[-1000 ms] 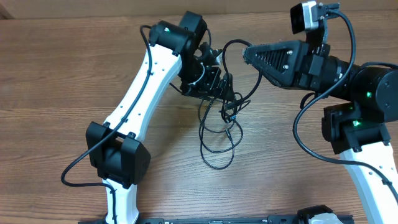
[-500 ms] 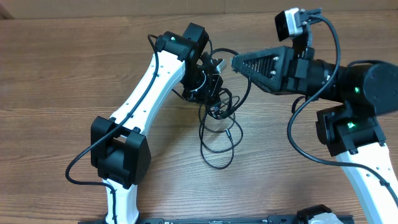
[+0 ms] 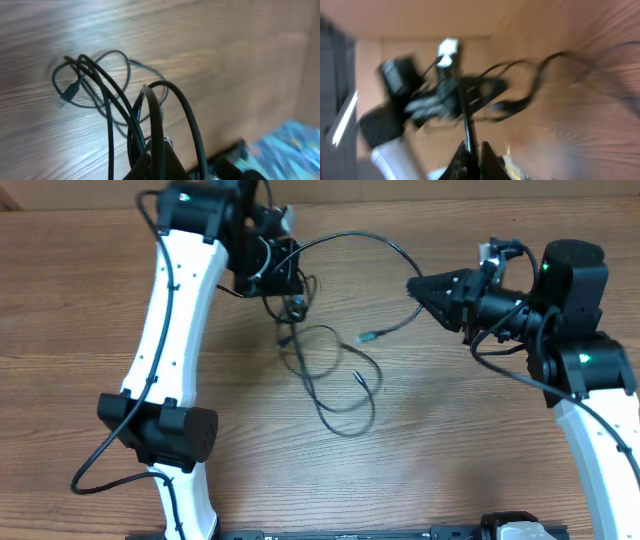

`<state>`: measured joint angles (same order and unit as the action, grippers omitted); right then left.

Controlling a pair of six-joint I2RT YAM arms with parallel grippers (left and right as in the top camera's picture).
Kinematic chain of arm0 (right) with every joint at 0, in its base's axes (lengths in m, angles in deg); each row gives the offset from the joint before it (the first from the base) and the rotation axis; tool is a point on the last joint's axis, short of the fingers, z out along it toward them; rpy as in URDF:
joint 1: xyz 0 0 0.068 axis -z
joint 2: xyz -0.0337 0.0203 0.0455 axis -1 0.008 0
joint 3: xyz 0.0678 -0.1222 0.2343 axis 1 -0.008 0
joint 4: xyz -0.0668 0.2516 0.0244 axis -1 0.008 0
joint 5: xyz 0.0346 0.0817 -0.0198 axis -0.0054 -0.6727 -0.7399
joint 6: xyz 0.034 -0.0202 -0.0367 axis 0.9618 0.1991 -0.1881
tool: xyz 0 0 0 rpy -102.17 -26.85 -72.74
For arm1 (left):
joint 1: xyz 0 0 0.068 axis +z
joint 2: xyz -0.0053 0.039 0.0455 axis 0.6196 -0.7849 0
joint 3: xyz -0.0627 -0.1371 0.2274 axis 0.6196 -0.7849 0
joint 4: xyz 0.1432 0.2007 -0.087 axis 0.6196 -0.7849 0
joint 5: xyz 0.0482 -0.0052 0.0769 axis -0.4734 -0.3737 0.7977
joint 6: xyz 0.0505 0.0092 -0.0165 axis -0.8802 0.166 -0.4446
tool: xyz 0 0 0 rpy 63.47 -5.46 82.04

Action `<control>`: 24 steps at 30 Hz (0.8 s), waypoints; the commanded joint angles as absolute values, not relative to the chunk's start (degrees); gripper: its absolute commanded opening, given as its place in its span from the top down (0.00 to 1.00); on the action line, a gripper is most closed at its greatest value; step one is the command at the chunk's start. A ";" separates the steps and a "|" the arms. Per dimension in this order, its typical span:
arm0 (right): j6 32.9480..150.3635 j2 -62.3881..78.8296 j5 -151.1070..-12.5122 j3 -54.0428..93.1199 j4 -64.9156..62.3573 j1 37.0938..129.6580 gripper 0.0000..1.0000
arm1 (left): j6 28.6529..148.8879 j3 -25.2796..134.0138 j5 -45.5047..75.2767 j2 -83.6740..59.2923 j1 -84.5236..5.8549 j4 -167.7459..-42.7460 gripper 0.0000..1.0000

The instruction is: Untangle cables

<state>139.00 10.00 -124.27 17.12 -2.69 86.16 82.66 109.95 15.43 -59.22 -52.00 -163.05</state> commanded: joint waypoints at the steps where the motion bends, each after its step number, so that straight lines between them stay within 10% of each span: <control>1: 134.23 10.88 -121.80 17.52 -1.27 87.04 0.58 | 87.14 111.59 24.20 -58.49 -52.63 -164.40 0.96; 3: 133.95 11.23 -121.86 17.52 -0.72 87.02 0.32 | 88.93 111.57 25.09 -58.49 -53.12 -165.19 0.96; 9: 127.00 11.42 -122.61 17.45 0.15 83.19 0.09 | 96.43 111.57 25.66 -58.49 -55.19 -164.77 0.96; 16: 126.71 11.82 -120.92 17.30 1.64 81.40 0.06 | 104.26 111.20 55.21 -58.56 -56.70 -167.88 0.96; 24: 123.61 12.95 -123.35 17.30 2.03 80.61 0.05 | 97.55 110.80 55.12 -58.63 -60.85 -167.86 0.96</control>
